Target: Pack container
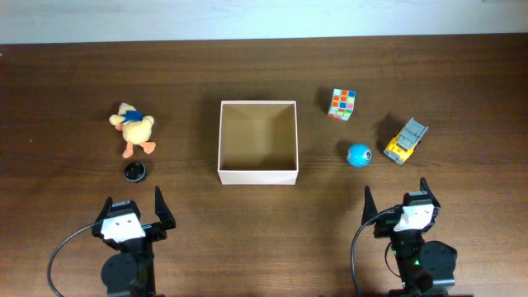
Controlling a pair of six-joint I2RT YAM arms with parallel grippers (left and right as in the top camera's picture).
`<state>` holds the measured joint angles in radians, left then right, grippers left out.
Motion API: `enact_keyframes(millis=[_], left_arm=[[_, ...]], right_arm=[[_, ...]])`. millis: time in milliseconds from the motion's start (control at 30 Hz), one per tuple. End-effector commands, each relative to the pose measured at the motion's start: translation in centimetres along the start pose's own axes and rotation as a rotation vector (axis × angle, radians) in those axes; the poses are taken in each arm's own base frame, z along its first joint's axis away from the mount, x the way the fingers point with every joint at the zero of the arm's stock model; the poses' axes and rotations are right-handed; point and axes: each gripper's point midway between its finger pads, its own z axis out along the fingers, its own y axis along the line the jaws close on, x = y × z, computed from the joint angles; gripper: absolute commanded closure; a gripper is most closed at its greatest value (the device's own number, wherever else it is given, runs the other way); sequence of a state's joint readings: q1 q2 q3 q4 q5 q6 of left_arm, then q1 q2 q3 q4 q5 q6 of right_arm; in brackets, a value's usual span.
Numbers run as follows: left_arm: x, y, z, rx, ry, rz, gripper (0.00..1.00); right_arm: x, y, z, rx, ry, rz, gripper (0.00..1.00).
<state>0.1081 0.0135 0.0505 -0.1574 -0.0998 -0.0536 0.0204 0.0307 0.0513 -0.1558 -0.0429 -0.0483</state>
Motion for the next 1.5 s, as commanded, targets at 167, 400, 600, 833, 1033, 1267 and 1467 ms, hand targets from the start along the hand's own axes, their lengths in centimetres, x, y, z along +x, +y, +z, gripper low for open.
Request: enact_keyframes(millis=[167, 400, 600, 833, 1033, 1267, 1467], left_arm=[[0.1, -0.2, 0.0, 0.013, -0.004, -0.014, 0.01], [0.1, -0.2, 0.0, 0.013, -0.004, -0.014, 0.01], [0.1, -0.2, 0.0, 0.013, -0.004, -0.014, 0.01], [0.1, -0.2, 0.0, 0.013, -0.004, -0.014, 0.01], [0.1, -0.2, 0.0, 0.013, -0.004, -0.014, 0.01], [0.1, -0.2, 0.0, 0.013, -0.004, -0.014, 0.01], [0.1, -0.2, 0.0, 0.013, -0.004, -0.014, 0.01]], right_arm=[[0.2, 0.2, 0.0, -0.008, -0.005, 0.007, 0.01], [0.1, 0.2, 0.0, -0.008, -0.005, 0.007, 0.01], [0.2, 0.2, 0.0, -0.008, -0.005, 0.007, 0.01], [0.2, 0.2, 0.0, -0.007, -0.005, 0.006, 0.01], [-0.7, -0.6, 0.0, 0.040, -0.039, -0.008, 0.01], [-1.8, -0.5, -0.1, 0.033, -0.075, 0.001, 0.01], [-7.4, -0.1, -2.1, 0.001, -0.178, -0.003, 0.01]])
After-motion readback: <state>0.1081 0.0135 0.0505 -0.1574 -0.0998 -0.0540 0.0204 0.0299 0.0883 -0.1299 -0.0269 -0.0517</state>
